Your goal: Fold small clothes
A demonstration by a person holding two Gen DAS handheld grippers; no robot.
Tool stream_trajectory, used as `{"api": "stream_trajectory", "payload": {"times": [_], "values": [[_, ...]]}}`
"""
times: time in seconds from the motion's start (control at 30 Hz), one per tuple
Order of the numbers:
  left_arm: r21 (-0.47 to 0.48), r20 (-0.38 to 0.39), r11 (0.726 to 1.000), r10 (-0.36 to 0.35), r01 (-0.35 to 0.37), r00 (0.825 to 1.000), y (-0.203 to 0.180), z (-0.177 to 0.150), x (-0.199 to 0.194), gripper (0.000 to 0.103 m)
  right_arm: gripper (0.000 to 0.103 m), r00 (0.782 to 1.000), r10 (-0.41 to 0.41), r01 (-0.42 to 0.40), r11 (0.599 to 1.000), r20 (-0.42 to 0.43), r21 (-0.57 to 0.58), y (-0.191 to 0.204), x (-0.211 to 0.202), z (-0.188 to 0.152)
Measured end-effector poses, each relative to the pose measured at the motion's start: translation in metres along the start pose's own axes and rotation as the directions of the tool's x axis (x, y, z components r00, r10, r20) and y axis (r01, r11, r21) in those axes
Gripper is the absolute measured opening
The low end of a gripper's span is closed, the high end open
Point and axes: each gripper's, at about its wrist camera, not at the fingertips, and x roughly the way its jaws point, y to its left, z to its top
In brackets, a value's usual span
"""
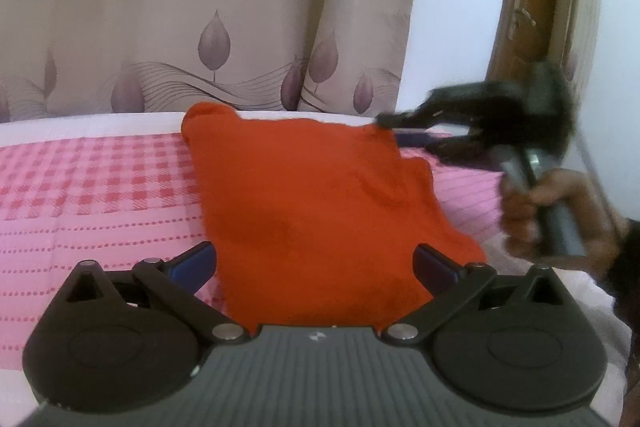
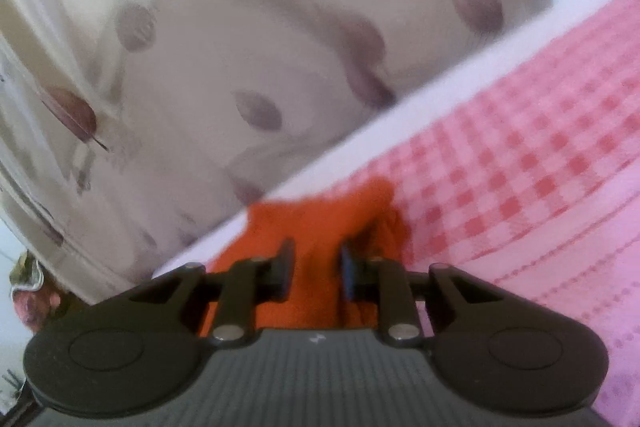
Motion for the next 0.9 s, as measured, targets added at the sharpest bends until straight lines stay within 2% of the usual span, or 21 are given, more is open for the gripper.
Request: {"api": "stream_trajectory", "payload": {"times": [0.07, 0.2, 0.23, 0.27, 0.3, 0.33, 0.37, 0.43, 0.47, 0.53, 0.57, 0.63, 0.8, 0.87, 0.9], "values": [[-0.002, 0.01, 1.0, -0.002, 0.002, 1.0, 0.0, -0.001, -0.001, 0.103, 0.026, 0.999, 0.03, -0.028, 0.997, 0.021, -0.071, 0.02, -0.02, -0.01], [0.012, 0.038, 1.0, -0.008, 0.007, 0.999, -0.001, -0.003, -0.006, 0.103, 0.026, 0.998, 0.039, -0.052, 0.968, -0.059, -0.247, 0.061, -0.046, -0.047], [0.019, 0.041, 1.0, -0.006, 0.005, 0.999, -0.003, -0.003, -0.006, 0.103, 0.025, 0.995, -0.003, -0.028, 0.948, -0.097, -0.317, 0.07, -0.045, -0.06], [0.023, 0.043, 1.0, -0.003, 0.002, 0.999, -0.003, -0.003, -0.007, 0.103, 0.025, 0.99, -0.078, 0.028, 0.922, -0.116, -0.387, 0.076, -0.041, -0.07], [0.024, 0.047, 1.0, 0.001, -0.002, 0.999, -0.004, -0.003, -0.007, 0.103, 0.02, 0.975, -0.184, 0.11, 0.884, -0.122, -0.455, 0.077, -0.034, -0.081], [0.023, 0.052, 1.0, 0.002, -0.004, 0.999, -0.004, -0.003, -0.008, 0.103, 0.018, 0.951, -0.287, 0.196, 0.843, -0.111, -0.501, 0.072, -0.03, -0.088], [0.019, 0.057, 1.0, 0.004, -0.005, 0.998, -0.003, -0.003, -0.009, 0.103, 0.018, 0.946, -0.312, 0.231, 0.837, -0.086, -0.496, 0.064, -0.034, -0.091], [0.012, 0.065, 1.0, 0.016, -0.017, 0.998, -0.003, -0.003, -0.01, 0.103, 0.022, 0.962, -0.262, 0.221, 0.912, -0.074, -0.346, 0.048, -0.051, -0.08], [0.009, 0.072, 1.0, 0.019, -0.02, 0.997, -0.003, -0.003, -0.012, 0.103, 0.022, 0.976, -0.211, 0.187, 0.942, -0.06, -0.28, 0.043, -0.062, -0.077], [0.013, 0.085, 1.0, 0.017, -0.018, 0.996, -0.003, -0.003, -0.014, 0.103, 0.022, 0.987, -0.155, 0.145, 0.969, -0.036, -0.201, 0.039, -0.077, -0.071], [0.015, 0.087, 1.0, 0.02, -0.021, 0.996, -0.004, -0.003, -0.014, 0.103, 0.022, 0.99, -0.129, 0.118, 0.977, -0.051, -0.179, 0.038, -0.08, -0.069], [0.022, 0.087, 0.999, 0.024, -0.026, 0.996, -0.005, -0.004, -0.014, 0.103, 0.022, 0.992, -0.086, 0.071, 0.985, -0.089, -0.159, 0.042, -0.081, -0.071], [0.024, 0.087, 0.999, 0.038, -0.041, 0.996, -0.005, -0.003, -0.013, 0.103, 0.022, 0.975, -0.139, 0.096, 0.968, -0.176, -0.233, 0.047, -0.067, -0.09], [0.018, 0.073, 0.999, 0.049, -0.05, 0.996, -0.004, -0.003, -0.011, 0.103, 0.022, 0.97, -0.16, 0.109, 0.958, -0.181, -0.264, 0.048, -0.058, -0.098], [0.014, 0.062, 0.998, 0.062, -0.063, 0.996, -0.004, -0.003, -0.009, 0.103, 0.017, 0.971, -0.17, 0.116, 0.95, -0.169, -0.291, 0.05, -0.057, -0.102]]}}
